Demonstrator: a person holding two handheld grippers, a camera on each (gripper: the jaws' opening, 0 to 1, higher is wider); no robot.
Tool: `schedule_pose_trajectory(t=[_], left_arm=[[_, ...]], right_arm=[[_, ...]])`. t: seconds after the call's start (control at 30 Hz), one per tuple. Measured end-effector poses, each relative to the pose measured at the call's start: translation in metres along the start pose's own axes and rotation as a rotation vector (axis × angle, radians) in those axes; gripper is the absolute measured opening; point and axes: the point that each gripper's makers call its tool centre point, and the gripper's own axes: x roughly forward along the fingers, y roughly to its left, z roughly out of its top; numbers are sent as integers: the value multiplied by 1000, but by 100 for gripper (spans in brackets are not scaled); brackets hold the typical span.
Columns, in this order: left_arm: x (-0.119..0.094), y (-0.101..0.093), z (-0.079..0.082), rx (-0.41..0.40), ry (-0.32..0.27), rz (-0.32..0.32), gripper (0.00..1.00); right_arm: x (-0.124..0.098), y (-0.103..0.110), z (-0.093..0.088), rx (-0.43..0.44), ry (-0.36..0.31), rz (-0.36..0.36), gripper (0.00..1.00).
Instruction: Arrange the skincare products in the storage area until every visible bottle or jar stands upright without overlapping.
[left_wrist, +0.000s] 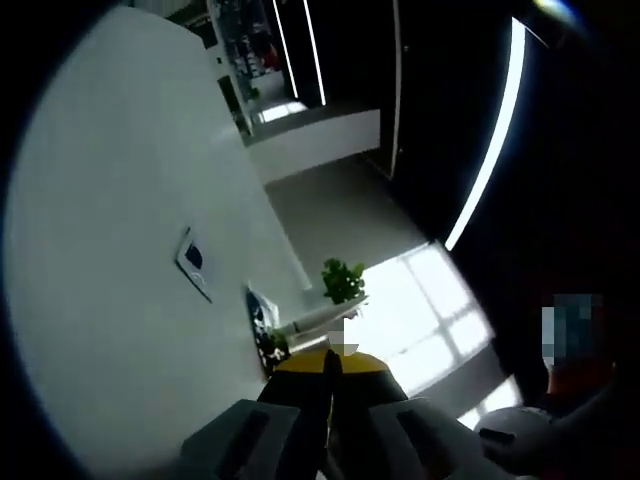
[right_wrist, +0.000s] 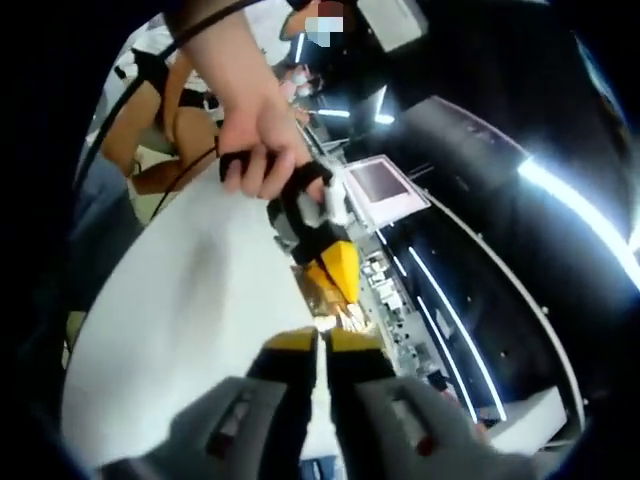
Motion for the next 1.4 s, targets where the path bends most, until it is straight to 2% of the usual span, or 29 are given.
schedule_pose_trajectory(t=[0.3,0.53,0.7,0.77,0.97,1.1,1.27,1.33,1.4], left_arm=[[1,-3,1,25,-16,3,0],[0,-5,10,27,-52,-13,0],[1,-8,11,22,-63,-29,0],[2,-10,11,35,-63,-35,0],[1,-11,13,28,-73,-48,0],[0,-13,16,28,-85,-61,0],[-1,-15,20,28,-99,-78,0],[-1,-16,20,29,-101,-81,0],[-1,-17,20,39,-102,-86,0]], right_arm=[[1,4,-1,46,-6,6,5],[4,11,-9,169,4,37,9],[6,11,-7,336,-30,46,16],[6,11,-10,358,-23,46,17],[9,14,-10,533,-49,64,18],[8,14,-10,619,-59,65,20],[8,4,-2,874,-145,61,22],[9,1,5,982,-203,77,22],[9,-2,4,1053,-227,65,22]])
